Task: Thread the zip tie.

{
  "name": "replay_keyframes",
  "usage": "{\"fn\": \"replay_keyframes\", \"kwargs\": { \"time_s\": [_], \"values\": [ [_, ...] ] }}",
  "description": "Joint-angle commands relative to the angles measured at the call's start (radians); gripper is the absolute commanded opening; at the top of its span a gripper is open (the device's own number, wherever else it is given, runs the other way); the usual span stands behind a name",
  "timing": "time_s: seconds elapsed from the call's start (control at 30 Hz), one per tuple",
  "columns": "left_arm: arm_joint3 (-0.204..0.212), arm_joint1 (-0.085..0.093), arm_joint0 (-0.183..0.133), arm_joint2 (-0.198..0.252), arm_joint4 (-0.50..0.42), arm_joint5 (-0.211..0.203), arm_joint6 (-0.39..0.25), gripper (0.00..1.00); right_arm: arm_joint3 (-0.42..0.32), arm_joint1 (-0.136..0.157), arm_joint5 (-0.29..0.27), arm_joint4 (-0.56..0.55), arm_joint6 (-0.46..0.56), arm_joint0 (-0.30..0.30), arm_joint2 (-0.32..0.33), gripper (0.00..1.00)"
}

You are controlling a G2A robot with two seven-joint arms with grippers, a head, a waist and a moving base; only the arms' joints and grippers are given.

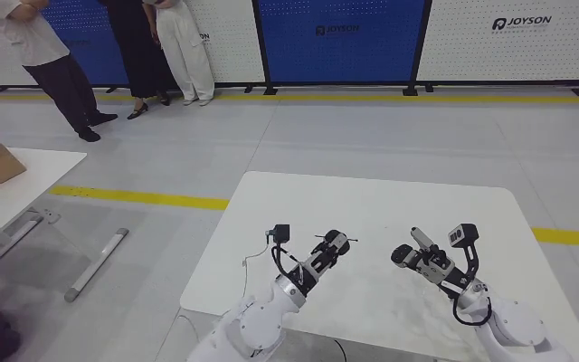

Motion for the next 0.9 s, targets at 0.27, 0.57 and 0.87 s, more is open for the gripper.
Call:
{"fn": "replay_keyframes", "kwargs": {
  "time_s": [0.27, 0.57, 0.87],
  "values": [
    [-0.249, 0.017, 0.130, -0.073, 0.059, -0.074, 0.042, 0.00, 0.000, 0.000, 0.000, 0.000, 0.000, 0.000, 0.000, 1.00],
    [-0.189, 0.020, 0.128, -0.075, 0.038, -0.043, -0.014, 0.00, 0.000, 0.000, 0.000, 0.000, 0.000, 0.000, 0.000, 1.00],
    [0.019, 0.003, 0.017, 0.014, 0.021, 0.010, -0.028, 0.00, 0.000, 0.000, 0.000, 0.000, 0.000, 0.000, 0.000, 1.00]
  ]
}}
